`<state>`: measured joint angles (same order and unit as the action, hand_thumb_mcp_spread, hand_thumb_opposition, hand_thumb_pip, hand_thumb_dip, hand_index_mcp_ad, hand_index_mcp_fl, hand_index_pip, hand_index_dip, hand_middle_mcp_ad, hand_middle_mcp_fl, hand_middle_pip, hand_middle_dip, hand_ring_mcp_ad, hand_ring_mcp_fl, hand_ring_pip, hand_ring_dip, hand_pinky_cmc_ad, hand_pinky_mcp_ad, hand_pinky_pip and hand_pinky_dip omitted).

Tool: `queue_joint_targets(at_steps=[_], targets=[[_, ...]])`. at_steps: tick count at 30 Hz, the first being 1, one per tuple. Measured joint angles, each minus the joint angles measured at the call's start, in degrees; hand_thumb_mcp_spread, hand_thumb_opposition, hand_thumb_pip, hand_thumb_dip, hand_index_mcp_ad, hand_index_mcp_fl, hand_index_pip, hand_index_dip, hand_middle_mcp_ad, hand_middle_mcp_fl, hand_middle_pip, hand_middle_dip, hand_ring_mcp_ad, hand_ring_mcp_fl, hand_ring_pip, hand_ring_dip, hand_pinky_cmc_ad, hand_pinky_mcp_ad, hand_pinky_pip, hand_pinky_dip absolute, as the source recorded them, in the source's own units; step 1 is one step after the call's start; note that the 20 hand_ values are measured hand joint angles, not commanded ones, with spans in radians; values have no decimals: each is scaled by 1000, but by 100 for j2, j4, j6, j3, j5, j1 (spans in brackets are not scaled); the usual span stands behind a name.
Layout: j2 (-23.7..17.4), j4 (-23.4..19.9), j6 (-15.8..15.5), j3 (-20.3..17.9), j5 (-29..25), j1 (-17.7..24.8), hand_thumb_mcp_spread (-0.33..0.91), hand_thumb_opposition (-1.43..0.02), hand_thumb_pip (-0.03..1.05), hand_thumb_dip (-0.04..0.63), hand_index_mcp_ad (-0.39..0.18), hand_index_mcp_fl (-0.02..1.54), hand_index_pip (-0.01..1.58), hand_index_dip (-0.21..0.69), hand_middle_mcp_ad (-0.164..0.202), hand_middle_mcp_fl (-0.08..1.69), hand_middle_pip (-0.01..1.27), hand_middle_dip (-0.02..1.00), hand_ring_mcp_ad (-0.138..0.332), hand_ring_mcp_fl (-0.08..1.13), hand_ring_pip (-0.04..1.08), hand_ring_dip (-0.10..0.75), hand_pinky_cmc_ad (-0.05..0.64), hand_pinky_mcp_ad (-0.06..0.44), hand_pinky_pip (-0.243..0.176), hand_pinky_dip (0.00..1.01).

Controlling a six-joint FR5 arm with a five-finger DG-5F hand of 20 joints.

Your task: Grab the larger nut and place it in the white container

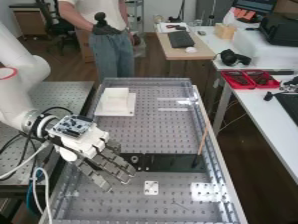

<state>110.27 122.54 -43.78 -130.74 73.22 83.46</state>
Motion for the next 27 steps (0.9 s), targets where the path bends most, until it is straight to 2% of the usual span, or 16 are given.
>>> queue_joint_targets(at_steps=[9,15,17,20,27], targets=[[-510,-74,-93,-80,260,123,337,-841,724,234,-138,227,1524,140,52,206,133,253,101,24,113,110,267,213,-26,318],[-960,118,-60,-132,823,391,337,-843,724,234,-138,229,1524,140,52,215,133,253,101,24,113,110,265,213,-26,318],[-1108,265,2,-132,1153,558,337,-836,724,234,-138,227,1527,140,52,215,133,253,101,24,113,113,265,209,-30,316],[-1177,434,154,-110,1489,712,337,-840,724,234,-138,227,1527,140,49,215,133,253,98,24,113,110,264,202,-14,316],[-1192,749,408,6,2217,882,337,-836,723,234,-136,248,1524,140,52,251,133,255,101,24,113,110,274,195,-12,318]])
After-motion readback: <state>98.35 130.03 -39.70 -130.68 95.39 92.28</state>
